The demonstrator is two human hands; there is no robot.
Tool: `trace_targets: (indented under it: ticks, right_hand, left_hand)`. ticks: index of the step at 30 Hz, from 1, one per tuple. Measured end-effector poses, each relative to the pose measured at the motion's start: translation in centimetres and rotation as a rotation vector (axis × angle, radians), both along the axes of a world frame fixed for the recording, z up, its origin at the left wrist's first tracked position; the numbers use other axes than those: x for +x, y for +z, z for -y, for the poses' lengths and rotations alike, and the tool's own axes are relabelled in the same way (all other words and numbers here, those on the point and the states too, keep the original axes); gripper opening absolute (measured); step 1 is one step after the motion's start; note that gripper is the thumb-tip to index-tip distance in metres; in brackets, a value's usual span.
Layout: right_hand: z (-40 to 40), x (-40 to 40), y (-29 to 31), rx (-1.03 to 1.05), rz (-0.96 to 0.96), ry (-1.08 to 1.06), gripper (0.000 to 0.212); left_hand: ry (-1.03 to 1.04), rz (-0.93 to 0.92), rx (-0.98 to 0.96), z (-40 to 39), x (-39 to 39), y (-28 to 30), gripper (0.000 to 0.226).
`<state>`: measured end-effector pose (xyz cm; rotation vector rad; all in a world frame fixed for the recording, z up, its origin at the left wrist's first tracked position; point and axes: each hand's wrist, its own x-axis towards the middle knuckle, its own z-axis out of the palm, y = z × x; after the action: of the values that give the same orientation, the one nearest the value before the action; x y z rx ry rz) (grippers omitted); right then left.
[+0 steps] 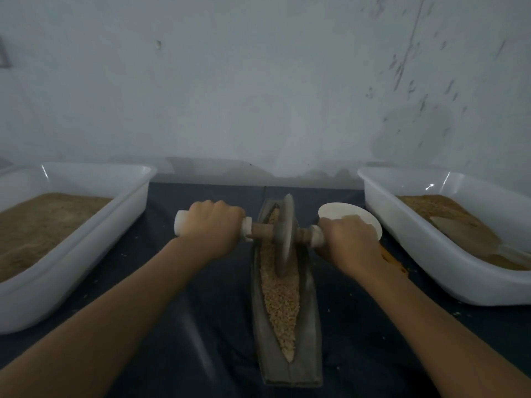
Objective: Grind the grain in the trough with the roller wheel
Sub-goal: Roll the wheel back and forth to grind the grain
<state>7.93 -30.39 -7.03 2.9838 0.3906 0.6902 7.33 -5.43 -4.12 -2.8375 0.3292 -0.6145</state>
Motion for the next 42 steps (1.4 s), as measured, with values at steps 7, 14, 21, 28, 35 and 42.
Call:
trace_targets:
  ticks: [7, 14, 21, 28, 35, 42]
  right_hand:
    - [1.3, -10.9, 0.5, -0.053, 0.174, 0.148, 0.072]
    - [-0.5, -2.0, 1.2, -0.199, 0.162, 0.014, 0.03]
    - [-2.0, -0.3, 2.7, -0.193, 0.083, -0.017, 0.019]
    - [-0.4, -9.9, 1.8, -0.169, 0.314, 0.183, 0.04]
    - [-1.7, -1.9, 2.3, -0.253, 0.08, 0.041, 0.02]
    - [-1.3, -0.8, 1.4, -0.114, 0.056, 0.001, 0.017]
  left_hand:
    - [-0.26, 0.23, 0.03, -2.0, -9.7, -1.0, 0.051]
    - [0.002, -0.015, -0.116, -1.4, -1.1, -2.7, 0.025]
    - [0.028, -0.058, -0.192, -1.2, 1.3, -2.4, 0.018]
    - [-0.178, 0.096, -0.055, -3.3, -8.5, -3.7, 0.048]
    - [0.026, -0.019, -0.131, -1.8, -2.3, -3.3, 0.023]
    - [0.034, -0.04, -0.087, -0.5, 0.4, -1.1, 0.015]
